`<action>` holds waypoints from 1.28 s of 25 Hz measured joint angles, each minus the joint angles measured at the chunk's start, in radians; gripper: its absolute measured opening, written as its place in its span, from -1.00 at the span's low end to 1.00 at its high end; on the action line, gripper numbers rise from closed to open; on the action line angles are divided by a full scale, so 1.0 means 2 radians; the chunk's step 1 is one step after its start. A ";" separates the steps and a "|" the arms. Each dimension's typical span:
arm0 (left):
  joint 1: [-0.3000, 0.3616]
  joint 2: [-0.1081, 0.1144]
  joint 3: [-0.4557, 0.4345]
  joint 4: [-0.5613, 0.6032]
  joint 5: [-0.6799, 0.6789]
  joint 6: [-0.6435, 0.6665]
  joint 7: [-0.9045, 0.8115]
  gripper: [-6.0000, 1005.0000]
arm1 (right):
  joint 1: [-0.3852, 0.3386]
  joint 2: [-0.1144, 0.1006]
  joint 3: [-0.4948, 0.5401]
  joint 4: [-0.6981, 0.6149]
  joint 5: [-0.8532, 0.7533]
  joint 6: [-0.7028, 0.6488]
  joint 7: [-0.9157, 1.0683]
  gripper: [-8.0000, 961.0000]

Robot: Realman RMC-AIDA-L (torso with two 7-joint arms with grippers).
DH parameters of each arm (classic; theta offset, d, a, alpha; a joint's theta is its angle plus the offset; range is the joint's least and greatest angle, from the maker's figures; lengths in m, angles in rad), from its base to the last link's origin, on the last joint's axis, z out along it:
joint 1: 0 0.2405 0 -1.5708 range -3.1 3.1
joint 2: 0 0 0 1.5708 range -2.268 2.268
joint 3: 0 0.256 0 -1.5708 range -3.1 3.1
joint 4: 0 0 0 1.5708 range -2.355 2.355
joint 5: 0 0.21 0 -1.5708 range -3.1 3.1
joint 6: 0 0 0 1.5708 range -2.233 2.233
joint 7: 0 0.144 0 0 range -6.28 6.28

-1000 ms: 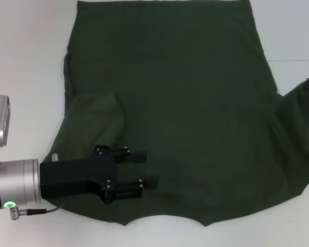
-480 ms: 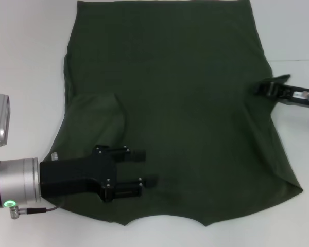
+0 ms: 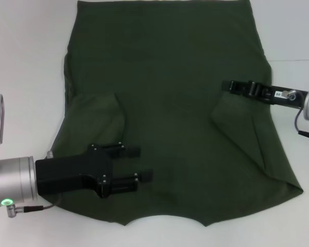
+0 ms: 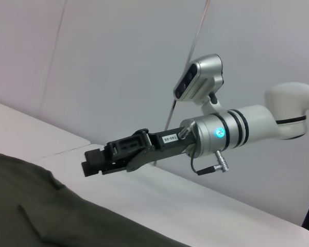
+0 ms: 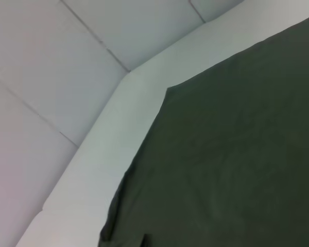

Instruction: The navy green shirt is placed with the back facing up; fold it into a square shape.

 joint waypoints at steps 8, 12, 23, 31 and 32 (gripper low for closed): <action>-0.002 0.000 0.000 0.001 0.000 -0.002 0.000 0.40 | -0.010 -0.030 -0.006 0.005 -0.013 0.001 0.041 0.14; -0.001 0.000 -0.001 0.001 0.000 -0.003 0.000 0.40 | -0.020 -0.033 -0.001 0.003 -0.013 -0.008 0.045 0.29; 0.028 0.000 -0.047 0.014 0.009 0.036 -0.032 0.40 | -0.052 -0.014 0.020 0.005 0.054 -0.124 -0.046 0.36; 0.046 0.005 -0.127 0.046 0.070 0.009 -0.105 0.41 | -0.057 0.008 0.016 0.017 0.057 -0.156 -0.110 0.37; 0.047 0.006 -0.135 0.047 0.077 0.005 -0.113 0.41 | -0.055 0.010 0.016 0.017 0.057 -0.158 -0.113 0.37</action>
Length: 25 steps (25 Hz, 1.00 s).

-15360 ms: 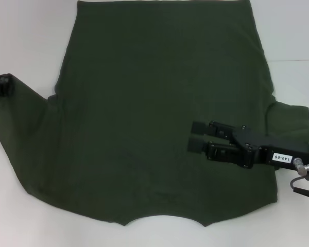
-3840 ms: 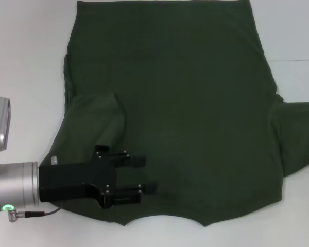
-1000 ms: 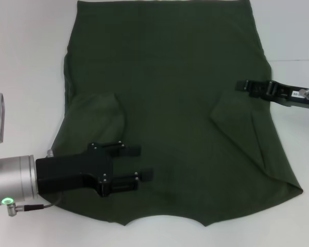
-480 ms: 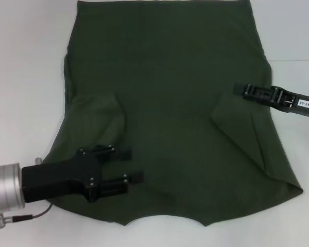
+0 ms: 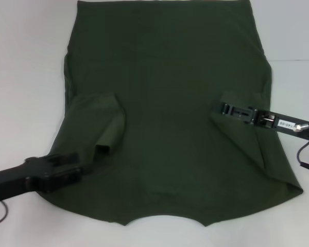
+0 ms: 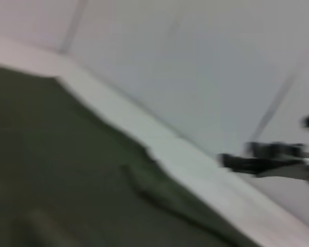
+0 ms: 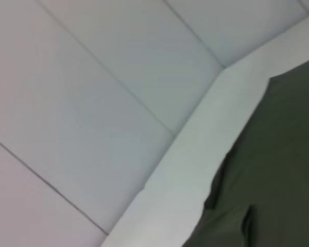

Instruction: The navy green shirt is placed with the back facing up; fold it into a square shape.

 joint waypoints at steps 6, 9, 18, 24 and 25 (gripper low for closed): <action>0.005 0.007 -0.057 0.014 0.049 -0.019 -0.043 0.41 | 0.011 0.003 0.003 0.015 0.006 0.006 -0.004 0.64; 0.005 0.012 -0.081 0.018 0.062 -0.029 -0.070 0.41 | 0.012 0.003 0.004 0.018 0.018 0.008 -0.004 0.74; 0.007 0.017 -0.106 0.019 0.095 -0.067 -0.124 0.59 | 0.013 0.003 0.004 0.018 0.024 0.011 0.000 0.88; 0.010 0.014 -0.103 0.016 0.101 -0.079 -0.129 0.78 | 0.013 0.001 0.004 0.015 0.024 0.012 0.001 0.88; 0.010 0.014 -0.101 0.015 0.107 -0.079 -0.131 0.78 | 0.013 0.000 0.004 0.015 0.024 0.012 0.001 0.88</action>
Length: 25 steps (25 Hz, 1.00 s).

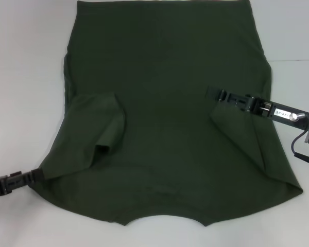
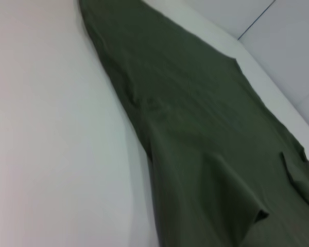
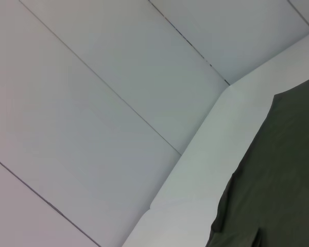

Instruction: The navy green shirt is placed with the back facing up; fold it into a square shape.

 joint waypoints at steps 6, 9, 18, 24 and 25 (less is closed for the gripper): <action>0.001 -0.001 0.000 -0.009 0.004 -0.004 0.000 0.77 | 0.000 -0.002 0.000 0.001 0.000 0.000 0.000 0.88; 0.001 -0.001 0.005 -0.016 0.005 -0.005 0.001 0.77 | 0.000 -0.002 0.000 0.001 0.000 0.000 0.000 0.88; -0.001 -0.004 0.027 -0.024 0.007 -0.016 0.000 0.77 | 0.000 -0.003 0.000 0.001 0.000 0.000 0.000 0.87; -0.005 -0.005 0.029 -0.026 0.007 -0.014 0.000 0.77 | -0.001 -0.003 0.000 0.000 0.000 0.000 0.000 0.87; -0.005 -0.005 0.030 -0.026 0.007 -0.014 0.001 0.77 | -0.001 -0.003 0.000 0.000 0.000 0.001 0.000 0.87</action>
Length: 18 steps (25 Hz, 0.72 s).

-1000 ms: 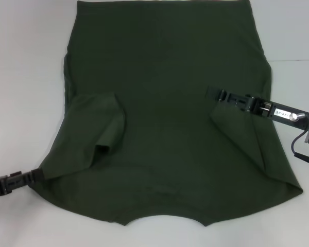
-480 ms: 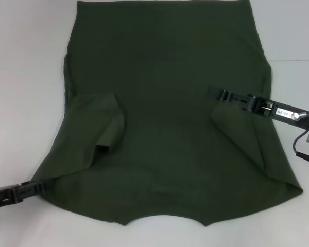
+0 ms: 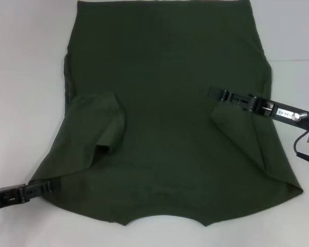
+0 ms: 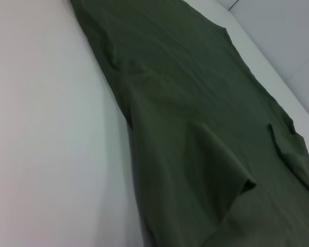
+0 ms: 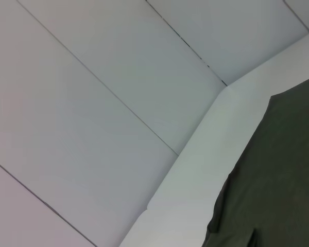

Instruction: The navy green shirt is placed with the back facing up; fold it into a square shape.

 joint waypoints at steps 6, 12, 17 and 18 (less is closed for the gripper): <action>-0.002 0.000 0.004 0.001 0.000 -0.004 0.002 0.69 | -0.002 0.000 0.000 0.002 0.001 0.006 0.000 0.86; -0.004 0.001 0.007 0.004 0.000 -0.007 -0.001 0.35 | -0.003 0.000 0.000 0.002 0.005 0.005 0.000 0.86; -0.005 0.001 0.008 0.003 0.000 -0.012 -0.002 0.14 | -0.004 0.000 0.000 0.001 0.005 0.003 0.000 0.86; -0.005 0.001 0.009 0.003 0.000 -0.012 -0.002 0.10 | -0.005 0.000 0.000 0.000 0.005 0.003 0.000 0.86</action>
